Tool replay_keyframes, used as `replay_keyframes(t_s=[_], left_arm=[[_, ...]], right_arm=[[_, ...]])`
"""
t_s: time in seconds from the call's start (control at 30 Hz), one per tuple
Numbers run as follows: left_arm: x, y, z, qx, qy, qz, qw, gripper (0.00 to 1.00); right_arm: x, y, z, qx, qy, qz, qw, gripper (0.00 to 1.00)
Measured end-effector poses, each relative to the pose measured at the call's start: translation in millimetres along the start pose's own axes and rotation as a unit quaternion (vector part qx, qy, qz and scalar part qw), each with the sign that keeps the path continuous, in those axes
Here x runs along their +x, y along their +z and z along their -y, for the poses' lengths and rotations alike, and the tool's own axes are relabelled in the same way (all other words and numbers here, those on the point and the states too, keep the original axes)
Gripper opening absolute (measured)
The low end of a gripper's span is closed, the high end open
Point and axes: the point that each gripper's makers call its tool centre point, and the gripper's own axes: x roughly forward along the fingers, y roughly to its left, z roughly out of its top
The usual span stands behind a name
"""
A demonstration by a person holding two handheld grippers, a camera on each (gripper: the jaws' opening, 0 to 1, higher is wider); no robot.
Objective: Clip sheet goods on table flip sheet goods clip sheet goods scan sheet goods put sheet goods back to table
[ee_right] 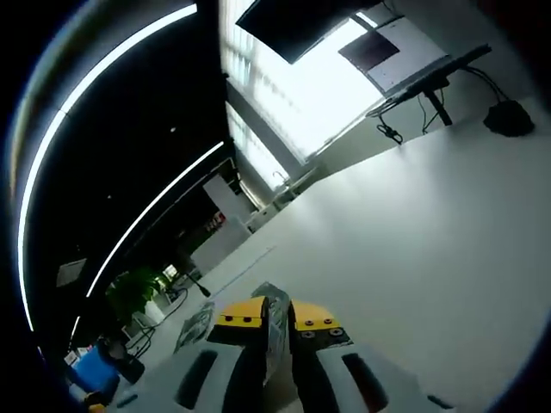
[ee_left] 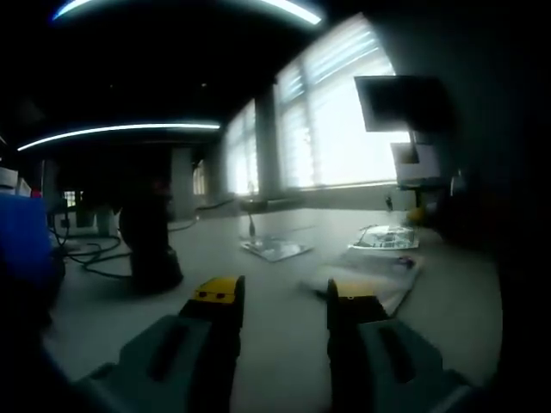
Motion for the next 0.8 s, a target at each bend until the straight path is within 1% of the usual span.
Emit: replay_keyframes(t_s=[0.1, 0.3, 0.43, 0.5, 0.57, 0.63, 0.7, 0.73, 0.8], left_arm=[[-0.1, 0.0, 0.1, 0.000, 0.000, 0.000, 1.0000, 0.31], [-0.2, 0.0, 0.8, 0.001, 0.000, 0.000, 1.0000, 0.31], [-0.3, 0.0, 1.0, 0.000, 0.000, 0.000, 1.0000, 0.31], [-0.3, 0.0, 1.0, 0.000, 0.000, 0.000, 1.0000, 0.31], [-0.4, 0.1, 1.0, 0.000, 0.000, 0.000, 1.0000, 0.31], [-0.5, 0.4, 1.0, -0.001, 0.000, 0.001, 1.0000, 0.31], [-0.6, 0.6, 1.0, -0.001, 0.000, 0.001, 1.0000, 0.31], [-0.6, 0.6, 1.2, -0.001, 0.000, 0.001, 1.0000, 0.31], [-0.4, 0.2, 1.5, 0.000, -0.001, 0.000, 1.0000, 0.31]], right_arm=[[-1.9, -1.0, -1.0, -0.006, -0.003, 0.002, 1.0000, 0.08], [-3.5, -0.9, -2.7, -0.025, -0.004, 0.007, 0.9997, 0.29], [-3.8, 5.7, -5.4, -0.031, 0.003, 0.019, 0.9993, 0.36], [-3.5, 10.1, -11.3, -0.031, 0.015, 0.027, 0.9990, 0.40], [-2.7, 17.3, -17.3, -0.057, 0.025, 0.043, 0.9971, 0.44], [-1.1, 16.3, -26.3, -0.074, 0.043, 0.037, 0.9956, 0.48], [0.5, 15.1, -34.4, -0.087, 0.061, 0.031, 0.9938, 0.49], [2.5, 15.2, -38.1, -0.109, 0.072, 0.028, 0.9910, 0.49], [6.4, 12.9, -42.9, -0.133, 0.090, 0.015, 0.9869, 0.49]])
